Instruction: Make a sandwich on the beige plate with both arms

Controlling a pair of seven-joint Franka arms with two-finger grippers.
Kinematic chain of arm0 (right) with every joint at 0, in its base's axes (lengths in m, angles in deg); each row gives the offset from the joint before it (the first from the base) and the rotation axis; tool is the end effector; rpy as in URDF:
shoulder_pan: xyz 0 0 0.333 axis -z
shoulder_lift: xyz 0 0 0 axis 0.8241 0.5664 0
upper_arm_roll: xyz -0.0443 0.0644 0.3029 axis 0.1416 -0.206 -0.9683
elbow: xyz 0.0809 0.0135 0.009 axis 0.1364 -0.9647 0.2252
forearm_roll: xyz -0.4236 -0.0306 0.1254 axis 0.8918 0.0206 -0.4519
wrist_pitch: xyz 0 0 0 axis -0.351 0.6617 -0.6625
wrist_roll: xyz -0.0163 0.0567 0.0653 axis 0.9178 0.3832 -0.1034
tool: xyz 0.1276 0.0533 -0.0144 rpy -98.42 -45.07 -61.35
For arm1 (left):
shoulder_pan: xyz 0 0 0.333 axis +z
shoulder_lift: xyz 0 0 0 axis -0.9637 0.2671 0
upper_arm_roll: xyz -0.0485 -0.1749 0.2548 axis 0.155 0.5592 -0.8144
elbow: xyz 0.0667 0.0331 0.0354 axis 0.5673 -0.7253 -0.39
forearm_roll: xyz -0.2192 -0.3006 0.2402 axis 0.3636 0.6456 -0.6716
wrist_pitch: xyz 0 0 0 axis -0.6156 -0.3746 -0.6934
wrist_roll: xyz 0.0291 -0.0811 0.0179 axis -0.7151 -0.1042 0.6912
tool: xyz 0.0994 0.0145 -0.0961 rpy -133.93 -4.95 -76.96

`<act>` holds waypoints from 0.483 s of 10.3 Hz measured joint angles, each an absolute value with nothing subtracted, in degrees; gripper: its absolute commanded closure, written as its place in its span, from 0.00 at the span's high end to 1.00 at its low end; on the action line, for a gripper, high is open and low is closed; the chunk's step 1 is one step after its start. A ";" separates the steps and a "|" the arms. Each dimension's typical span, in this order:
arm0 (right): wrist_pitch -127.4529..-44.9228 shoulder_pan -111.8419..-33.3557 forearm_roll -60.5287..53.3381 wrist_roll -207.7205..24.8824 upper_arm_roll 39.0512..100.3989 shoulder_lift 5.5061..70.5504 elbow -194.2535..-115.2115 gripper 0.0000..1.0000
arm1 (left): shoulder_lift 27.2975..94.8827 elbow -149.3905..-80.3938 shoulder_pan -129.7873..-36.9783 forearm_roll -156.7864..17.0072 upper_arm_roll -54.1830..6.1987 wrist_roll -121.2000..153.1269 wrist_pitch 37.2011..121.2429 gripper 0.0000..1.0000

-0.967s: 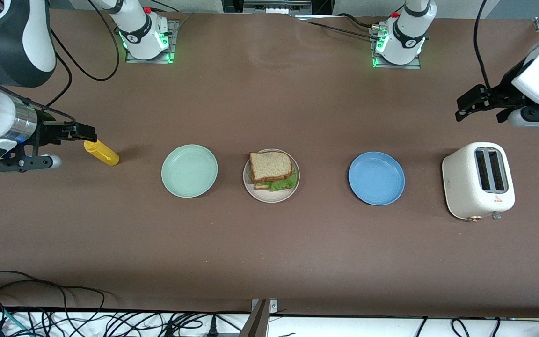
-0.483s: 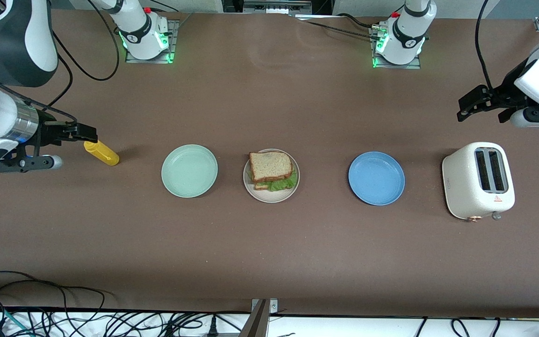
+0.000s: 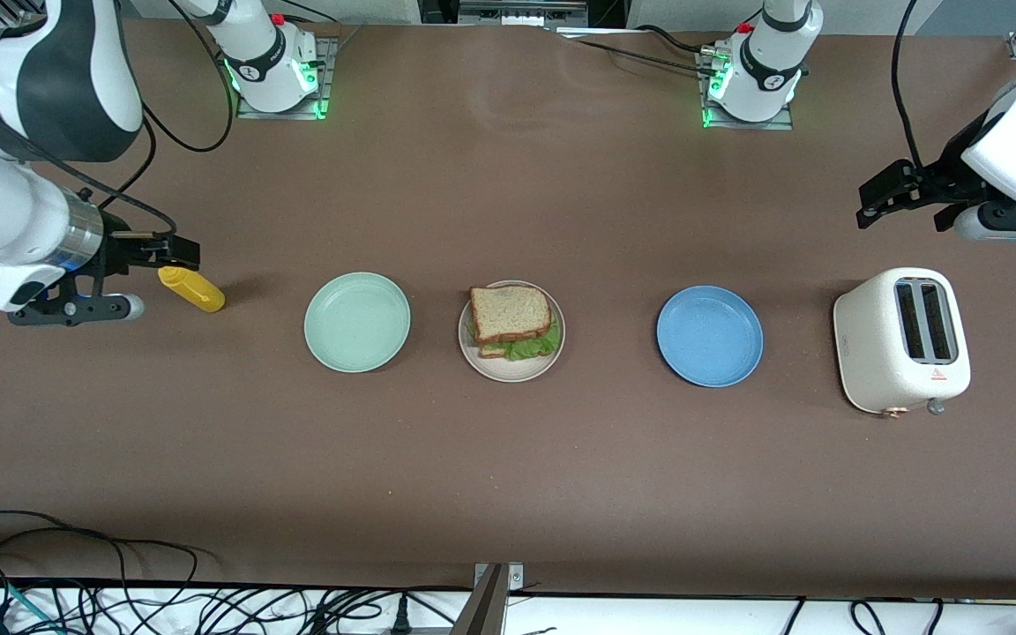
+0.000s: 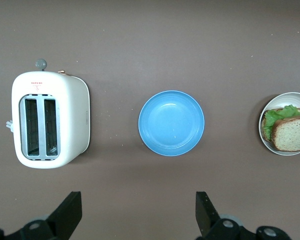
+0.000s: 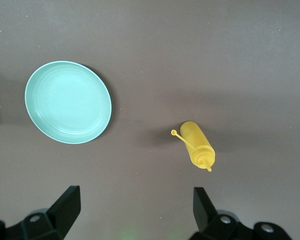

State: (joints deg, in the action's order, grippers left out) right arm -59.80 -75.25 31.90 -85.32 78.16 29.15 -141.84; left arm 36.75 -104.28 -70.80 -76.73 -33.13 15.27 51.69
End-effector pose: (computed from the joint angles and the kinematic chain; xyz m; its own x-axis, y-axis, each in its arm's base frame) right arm 0.6540 0.0839 0.4667 0.9782 0.0780 -0.1926 0.0872 -0.9954 0.0397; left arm 0.6076 -0.0618 0.5849 0.9998 0.0057 -0.0184 0.0064 -0.9992 0.0394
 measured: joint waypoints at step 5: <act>-60.36 -62.31 34.78 -83.83 63.70 27.48 -141.84 1.00 | 36.76 -104.28 -70.79 -76.73 -33.13 15.27 51.02 1.00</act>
